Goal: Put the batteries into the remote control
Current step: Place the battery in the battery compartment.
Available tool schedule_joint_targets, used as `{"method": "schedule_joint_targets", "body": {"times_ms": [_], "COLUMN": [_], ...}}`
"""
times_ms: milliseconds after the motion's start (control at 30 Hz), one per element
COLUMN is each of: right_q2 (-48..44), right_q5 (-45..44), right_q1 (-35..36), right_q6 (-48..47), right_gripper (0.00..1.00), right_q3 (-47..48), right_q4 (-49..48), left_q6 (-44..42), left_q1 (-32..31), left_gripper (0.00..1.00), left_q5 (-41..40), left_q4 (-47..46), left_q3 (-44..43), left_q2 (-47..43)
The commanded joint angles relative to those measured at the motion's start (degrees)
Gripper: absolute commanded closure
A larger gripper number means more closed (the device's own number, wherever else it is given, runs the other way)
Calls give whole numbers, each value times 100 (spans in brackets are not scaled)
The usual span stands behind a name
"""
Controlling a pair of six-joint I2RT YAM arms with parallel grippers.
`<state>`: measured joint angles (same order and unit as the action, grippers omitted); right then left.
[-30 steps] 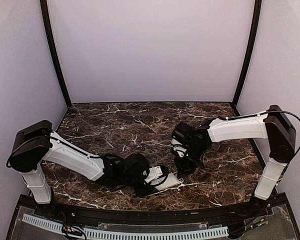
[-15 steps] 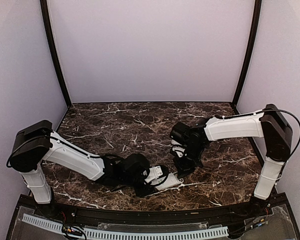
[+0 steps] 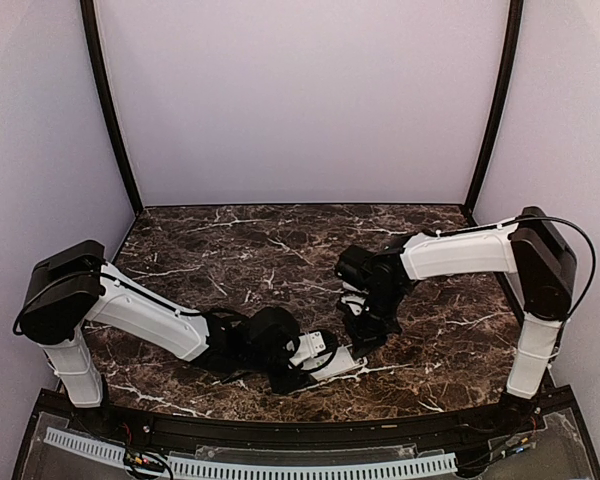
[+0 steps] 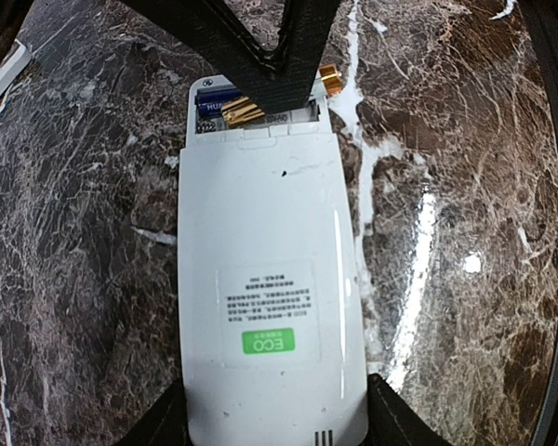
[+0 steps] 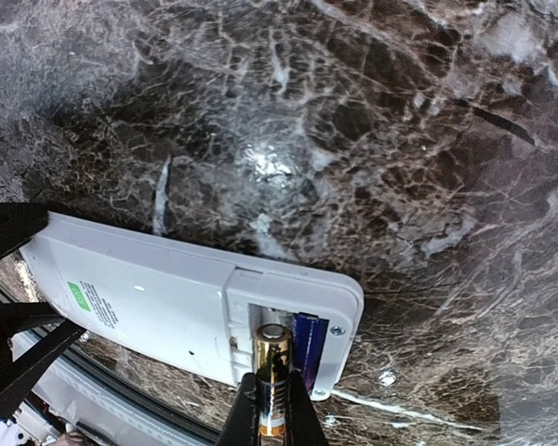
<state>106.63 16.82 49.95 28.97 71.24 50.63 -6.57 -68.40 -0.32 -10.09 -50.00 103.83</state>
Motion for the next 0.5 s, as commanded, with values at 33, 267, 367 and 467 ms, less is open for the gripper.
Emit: {"method": "schedule_joint_targets", "body": {"times_ms": [33,267,367,467], "right_q2": [139,266,262,249], "right_q5": [-65,-45,-81,-101], "right_q1": [32,28,32,32], "right_q6": [13,-42,-60,-57], "right_gripper": [100,87,86,82], "right_q3": [157,283,319,363], "right_q4": [186,224,265,287], "left_q6": [-55,-63,-66,-60], "left_q1": [2,2,2,2], "left_gripper": [54,54,54,54], "left_q5": [-39,-70,-67,-50], "left_q4": [472,501,499,506], "left_q3": [16,10,3,-1], "left_q2": [188,188,188,187]}}
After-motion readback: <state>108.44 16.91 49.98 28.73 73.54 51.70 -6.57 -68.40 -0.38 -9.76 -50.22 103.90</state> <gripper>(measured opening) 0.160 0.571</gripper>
